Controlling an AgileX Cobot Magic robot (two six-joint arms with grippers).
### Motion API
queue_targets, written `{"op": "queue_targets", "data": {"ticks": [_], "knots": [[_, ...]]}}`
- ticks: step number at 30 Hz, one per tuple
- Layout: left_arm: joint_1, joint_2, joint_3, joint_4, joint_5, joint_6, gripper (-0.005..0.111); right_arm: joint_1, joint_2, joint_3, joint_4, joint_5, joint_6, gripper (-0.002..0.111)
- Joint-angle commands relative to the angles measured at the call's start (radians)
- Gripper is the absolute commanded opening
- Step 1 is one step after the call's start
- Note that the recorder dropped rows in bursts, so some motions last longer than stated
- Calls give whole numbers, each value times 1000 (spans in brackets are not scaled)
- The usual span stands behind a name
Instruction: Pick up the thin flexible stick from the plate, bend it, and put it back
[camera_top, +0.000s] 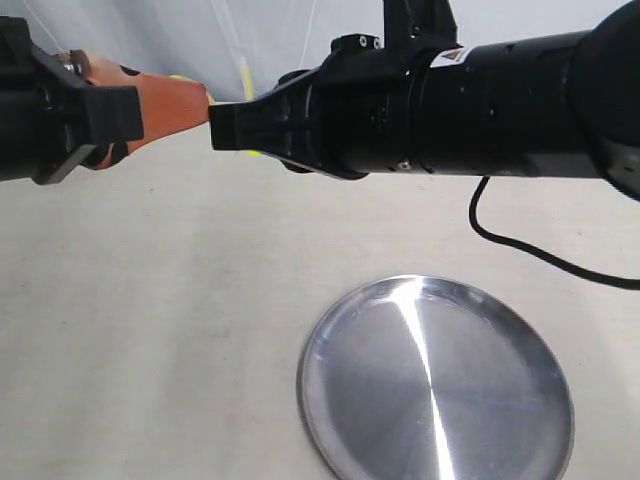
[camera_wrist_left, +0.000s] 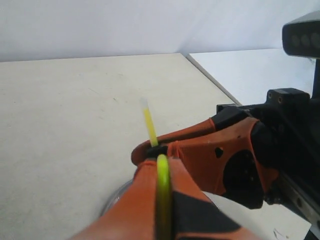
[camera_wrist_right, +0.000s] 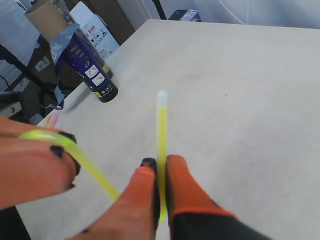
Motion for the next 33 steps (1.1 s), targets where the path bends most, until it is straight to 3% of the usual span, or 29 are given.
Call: {"op": "queue_targets", "data": {"ticks": [1,33], "knots": [[-1,5,-9,-18,-114,3,0,8,0,7,-16,104,-20,-1],[-1,80,-9,-25,-178,3,0,10,-5,7,-16,208,-40,-1]]}}
